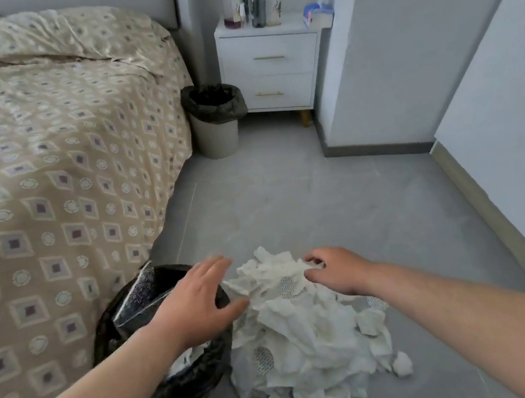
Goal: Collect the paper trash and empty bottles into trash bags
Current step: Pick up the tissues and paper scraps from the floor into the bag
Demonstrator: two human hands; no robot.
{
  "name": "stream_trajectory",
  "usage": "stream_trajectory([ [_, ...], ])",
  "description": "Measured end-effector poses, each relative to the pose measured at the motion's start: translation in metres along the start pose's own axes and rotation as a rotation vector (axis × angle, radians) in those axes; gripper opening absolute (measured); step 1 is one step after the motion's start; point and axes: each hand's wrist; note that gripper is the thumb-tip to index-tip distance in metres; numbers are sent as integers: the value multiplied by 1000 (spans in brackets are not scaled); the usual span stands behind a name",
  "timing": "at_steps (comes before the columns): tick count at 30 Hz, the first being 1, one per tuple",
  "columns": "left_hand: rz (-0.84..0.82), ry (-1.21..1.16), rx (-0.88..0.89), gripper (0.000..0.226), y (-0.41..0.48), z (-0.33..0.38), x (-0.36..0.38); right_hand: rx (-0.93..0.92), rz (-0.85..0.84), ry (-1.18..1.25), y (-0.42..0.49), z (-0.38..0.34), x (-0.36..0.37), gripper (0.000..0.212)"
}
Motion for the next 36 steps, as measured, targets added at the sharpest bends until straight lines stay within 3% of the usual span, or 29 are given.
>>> stream_trajectory([
  [5,-132,-173,-214,64,38,44,113,75,-100,-73,9,77,15,48],
  [8,-288,-200,-356,69,50,47,176,164,-163,-43,21,116,34,47],
  [13,-284,73,-396,84,67,29,230,222,-226,-48,37,162,69,50],
  [18,-383,179,-397,97,77,16,257,221,-259,-35,50,178,98,57],
  [20,-363,165,-389,78,77,9,265,204,-245,-28,57,178,110,64],
  [23,-253,101,-339,33,78,1,268,185,-224,3,66,174,128,78],
  [27,-182,-24,-329,11,82,-7,258,236,-213,72,79,165,152,91],
  [29,-181,-73,-330,18,84,-8,250,256,-201,84,84,163,163,75],
  [32,-169,-105,-326,20,90,-8,235,264,-94,97,88,159,171,30],
  [36,-117,-179,-334,14,104,-7,214,259,6,175,89,156,160,18],
])
Point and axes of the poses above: each hand's wrist, its own y-axis towards the middle knuckle, its own x-axis out of the palm, z = x × y, and after that the axes turned 11 degrees about z, right-handed
